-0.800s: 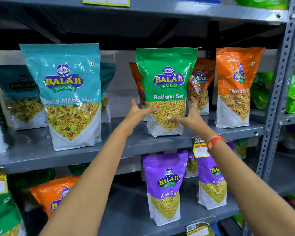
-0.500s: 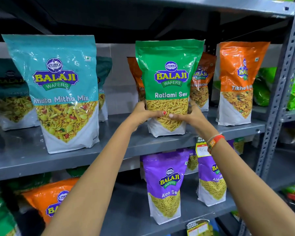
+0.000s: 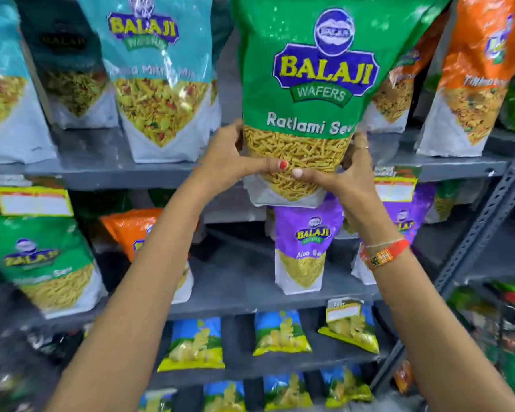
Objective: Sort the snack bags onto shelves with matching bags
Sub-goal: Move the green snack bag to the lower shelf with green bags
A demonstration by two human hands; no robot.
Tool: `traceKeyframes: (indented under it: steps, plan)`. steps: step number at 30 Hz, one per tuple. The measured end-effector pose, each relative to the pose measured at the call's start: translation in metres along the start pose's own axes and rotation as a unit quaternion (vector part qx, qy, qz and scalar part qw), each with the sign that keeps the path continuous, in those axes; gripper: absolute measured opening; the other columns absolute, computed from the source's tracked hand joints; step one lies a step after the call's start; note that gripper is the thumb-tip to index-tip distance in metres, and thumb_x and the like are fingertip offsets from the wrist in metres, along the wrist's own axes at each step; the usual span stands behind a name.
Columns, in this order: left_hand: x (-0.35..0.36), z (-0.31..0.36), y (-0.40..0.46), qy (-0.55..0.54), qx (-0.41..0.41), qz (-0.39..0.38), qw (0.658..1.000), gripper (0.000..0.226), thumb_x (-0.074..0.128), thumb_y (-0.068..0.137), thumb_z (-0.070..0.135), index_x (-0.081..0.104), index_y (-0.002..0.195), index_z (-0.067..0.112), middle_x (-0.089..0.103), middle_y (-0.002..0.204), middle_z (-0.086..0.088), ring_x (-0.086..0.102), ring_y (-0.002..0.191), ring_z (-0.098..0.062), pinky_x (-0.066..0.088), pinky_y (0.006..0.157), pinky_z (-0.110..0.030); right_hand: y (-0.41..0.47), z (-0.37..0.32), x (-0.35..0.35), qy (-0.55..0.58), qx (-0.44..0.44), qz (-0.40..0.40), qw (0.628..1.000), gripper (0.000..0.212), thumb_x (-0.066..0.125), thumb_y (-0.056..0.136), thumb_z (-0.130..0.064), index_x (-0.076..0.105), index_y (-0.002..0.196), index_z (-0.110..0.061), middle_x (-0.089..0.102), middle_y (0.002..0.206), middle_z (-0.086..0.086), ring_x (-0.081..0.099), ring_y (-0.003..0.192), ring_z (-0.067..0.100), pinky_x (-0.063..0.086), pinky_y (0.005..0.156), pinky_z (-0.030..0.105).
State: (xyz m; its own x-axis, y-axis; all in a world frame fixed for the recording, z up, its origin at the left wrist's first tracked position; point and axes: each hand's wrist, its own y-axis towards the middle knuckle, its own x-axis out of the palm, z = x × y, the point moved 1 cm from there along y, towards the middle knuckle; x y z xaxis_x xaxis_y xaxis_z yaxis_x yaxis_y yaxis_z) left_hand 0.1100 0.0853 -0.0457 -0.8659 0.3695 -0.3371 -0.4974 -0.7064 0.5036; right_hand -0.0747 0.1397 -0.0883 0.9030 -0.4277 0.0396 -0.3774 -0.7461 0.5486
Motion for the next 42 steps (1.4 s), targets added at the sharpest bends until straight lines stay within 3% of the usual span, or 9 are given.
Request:
traceKeyframes:
  steps: [7, 11, 16, 21, 25, 30, 33, 39, 42]
  plan:
    - [-0.001, -0.083, -0.071, 0.056, -0.112, 0.005, 0.992, 0.064, 0.085, 0.054, 0.02, 0.058, 0.112, 0.009, 0.065, 0.112, -0.003, 0.06, 0.103, -0.014, 0.05, 0.09, -0.034, -0.072, 0.08, 0.031, -0.026, 0.074, -0.023, 0.997, 0.083, 0.093, 0.042, -0.004, 0.044, 0.106, -0.021, 0.061, 0.109, 0.0, 0.06, 0.093, -0.009, 0.052, 0.081, 0.013]
    - [0.014, -0.136, -0.101, 0.116, -0.163, -0.016, 0.98, 0.068, 0.083, 0.058, 0.024, 0.054, 0.117, 0.008, 0.058, 0.11, 0.007, 0.052, 0.1, -0.007, 0.042, 0.075, -0.009, -0.101, 0.146, 0.04, -0.021, 0.146, -0.056, 0.988, 0.084, 0.087, 0.046, 0.014, 0.044, 0.109, -0.022, 0.062, 0.109, 0.002, 0.066, 0.094, -0.005, 0.056, 0.079, 0.017]
    - [0.013, -0.211, -0.107, 0.064, -0.252, -0.011, 0.965, 0.067, 0.084, 0.057, 0.011, 0.054, 0.116, 0.003, 0.063, 0.12, -0.014, 0.057, 0.11, -0.019, 0.043, 0.083, -0.02, -0.117, 0.208, 0.065, -0.019, 0.21, -0.047, 0.976, 0.085, 0.094, 0.045, -0.004, 0.047, 0.112, -0.021, 0.064, 0.118, 0.013, 0.064, 0.114, 0.028, 0.057, 0.093, 0.044]
    - [0.018, -0.255, -0.09, 0.028, -0.287, -0.042, 0.957, 0.059, 0.077, 0.063, -0.002, 0.052, 0.117, -0.001, 0.061, 0.118, -0.014, 0.052, 0.105, -0.015, 0.041, 0.077, -0.016, -0.118, 0.249, 0.079, -0.029, 0.253, 0.015, 0.967, 0.097, 0.097, 0.032, -0.037, 0.044, 0.111, -0.019, 0.061, 0.121, 0.022, 0.062, 0.115, 0.034, 0.052, 0.094, 0.06]
    - [0.025, -0.284, -0.084, 0.018, -0.297, -0.028, 0.954, 0.058, 0.077, 0.062, -0.002, 0.052, 0.115, -0.003, 0.061, 0.121, -0.02, 0.055, 0.107, -0.019, 0.041, 0.08, -0.02, -0.111, 0.265, 0.085, -0.057, 0.248, 0.039, 0.966, 0.093, 0.097, 0.031, -0.036, 0.045, 0.107, -0.032, 0.061, 0.12, 0.02, 0.064, 0.112, 0.032, 0.052, 0.095, 0.058]
    - [0.026, -0.301, -0.097, -0.014, -0.301, 0.018, 0.953, 0.064, 0.072, 0.068, -0.005, 0.043, 0.125, 0.0, 0.058, 0.121, -0.015, 0.053, 0.108, -0.018, 0.04, 0.076, -0.012, -0.118, 0.287, 0.1, -0.067, 0.258, 0.036, 0.963, 0.086, 0.089, 0.046, 0.009, 0.042, 0.109, -0.026, 0.062, 0.113, 0.007, 0.063, 0.104, 0.022, 0.052, 0.097, 0.053]
    - [0.032, -0.306, -0.103, -0.018, -0.298, 0.044, 0.953, 0.059, 0.068, 0.075, 0.003, 0.04, 0.126, 0.003, 0.059, 0.122, -0.013, 0.054, 0.108, -0.017, 0.042, 0.077, -0.014, -0.122, 0.288, 0.103, -0.072, 0.252, 0.055, 0.963, 0.082, 0.089, 0.05, 0.005, 0.042, 0.109, -0.029, 0.061, 0.111, 0.0, 0.064, 0.101, 0.007, 0.053, 0.096, 0.047]
    - [0.035, -0.3, -0.135, -0.01, -0.297, 0.121, 0.947, 0.067, 0.069, 0.076, 0.025, 0.039, 0.135, 0.015, 0.055, 0.13, 0.001, 0.053, 0.117, -0.015, 0.044, 0.098, -0.031, -0.142, 0.274, 0.117, -0.154, 0.237, 0.091, 0.955, 0.107, 0.094, 0.05, -0.019, 0.033, 0.137, -0.007, 0.043, 0.139, 0.018, 0.044, 0.131, 0.026, 0.039, 0.109, 0.033]
    - [0.019, -0.286, -0.166, -0.024, -0.256, 0.205, 0.944, 0.04, 0.066, 0.079, 0.017, 0.056, 0.118, 0.015, 0.061, 0.104, 0.012, 0.06, 0.087, 0.0, 0.05, 0.075, -0.016, -0.18, 0.257, 0.132, -0.22, 0.218, 0.158, 0.938, 0.089, 0.089, 0.058, -0.013, 0.041, 0.133, -0.005, 0.041, 0.127, 0.016, 0.041, 0.117, 0.026, 0.036, 0.101, 0.027]
